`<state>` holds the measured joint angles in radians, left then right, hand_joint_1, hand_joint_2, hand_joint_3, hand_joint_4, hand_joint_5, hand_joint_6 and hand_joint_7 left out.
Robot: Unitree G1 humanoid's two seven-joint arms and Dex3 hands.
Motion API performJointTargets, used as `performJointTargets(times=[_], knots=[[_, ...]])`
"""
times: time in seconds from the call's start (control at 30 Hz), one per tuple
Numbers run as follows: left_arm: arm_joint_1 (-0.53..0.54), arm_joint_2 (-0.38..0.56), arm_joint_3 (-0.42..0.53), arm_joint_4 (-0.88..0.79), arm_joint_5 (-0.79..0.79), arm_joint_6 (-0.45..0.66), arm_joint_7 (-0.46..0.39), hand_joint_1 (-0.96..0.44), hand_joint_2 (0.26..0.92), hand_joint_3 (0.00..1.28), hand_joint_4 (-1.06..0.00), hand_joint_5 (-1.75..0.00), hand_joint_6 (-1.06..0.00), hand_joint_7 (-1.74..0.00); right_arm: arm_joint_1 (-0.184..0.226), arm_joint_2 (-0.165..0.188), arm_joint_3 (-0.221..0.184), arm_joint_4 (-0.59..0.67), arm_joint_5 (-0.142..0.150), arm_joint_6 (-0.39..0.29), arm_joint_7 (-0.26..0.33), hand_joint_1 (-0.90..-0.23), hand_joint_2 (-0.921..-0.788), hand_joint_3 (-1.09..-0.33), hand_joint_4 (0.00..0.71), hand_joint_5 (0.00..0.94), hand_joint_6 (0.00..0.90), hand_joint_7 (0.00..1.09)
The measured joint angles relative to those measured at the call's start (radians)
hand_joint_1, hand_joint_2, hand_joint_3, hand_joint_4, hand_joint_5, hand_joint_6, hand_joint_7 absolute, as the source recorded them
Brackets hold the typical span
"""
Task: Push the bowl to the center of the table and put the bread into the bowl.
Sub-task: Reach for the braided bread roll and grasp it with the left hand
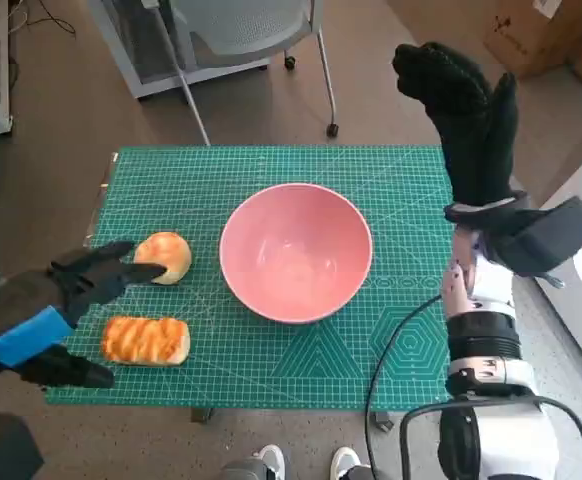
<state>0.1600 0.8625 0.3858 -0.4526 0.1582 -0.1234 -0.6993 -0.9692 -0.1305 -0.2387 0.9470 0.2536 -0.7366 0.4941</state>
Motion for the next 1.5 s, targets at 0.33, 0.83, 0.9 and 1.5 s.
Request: performJointTargets(times=[0.33, 0.83, 0.9, 1.5], knots=[[0.011, -0.012, -0.119, 0.097, 0.118, -0.034, 0.056, -0.28, 0.633, 0.00, -0.31, 0.00, -0.45, -0.04, -0.005, 0.006, 0.003, 0.000, 0.017, 0.014, 0.002, -0.627, -0.921, -0.560, 0.253, 0.004, 0.433, 0.03], [-0.057, -0.020, -0.272, 0.307, 0.243, -0.052, 0.150, -0.26, 0.662, 0.01, -0.32, -0.01, -0.45, -0.01, -0.005, 0.005, -0.001, 0.000, 0.039, 0.029, 0.032, -0.630, -0.921, -0.540, 0.256, 0.003, 0.437, 0.02], [-0.069, -0.030, -0.288, 0.334, 0.260, -0.056, 0.176, -0.24, 0.677, 0.01, -0.33, -0.01, -0.46, -0.01, -0.005, 0.004, -0.002, 0.000, 0.040, 0.029, 0.033, -0.629, -0.921, -0.538, 0.256, 0.003, 0.437, 0.02], [-0.143, -0.113, -0.412, 0.533, 0.441, -0.076, 0.477, -0.03, 0.812, 0.02, -0.58, -0.03, -0.66, -0.04, -0.004, 0.001, 0.002, -0.012, 0.054, 0.019, 0.052, -0.609, -0.921, -0.536, 0.259, 0.002, 0.439, 0.02]])
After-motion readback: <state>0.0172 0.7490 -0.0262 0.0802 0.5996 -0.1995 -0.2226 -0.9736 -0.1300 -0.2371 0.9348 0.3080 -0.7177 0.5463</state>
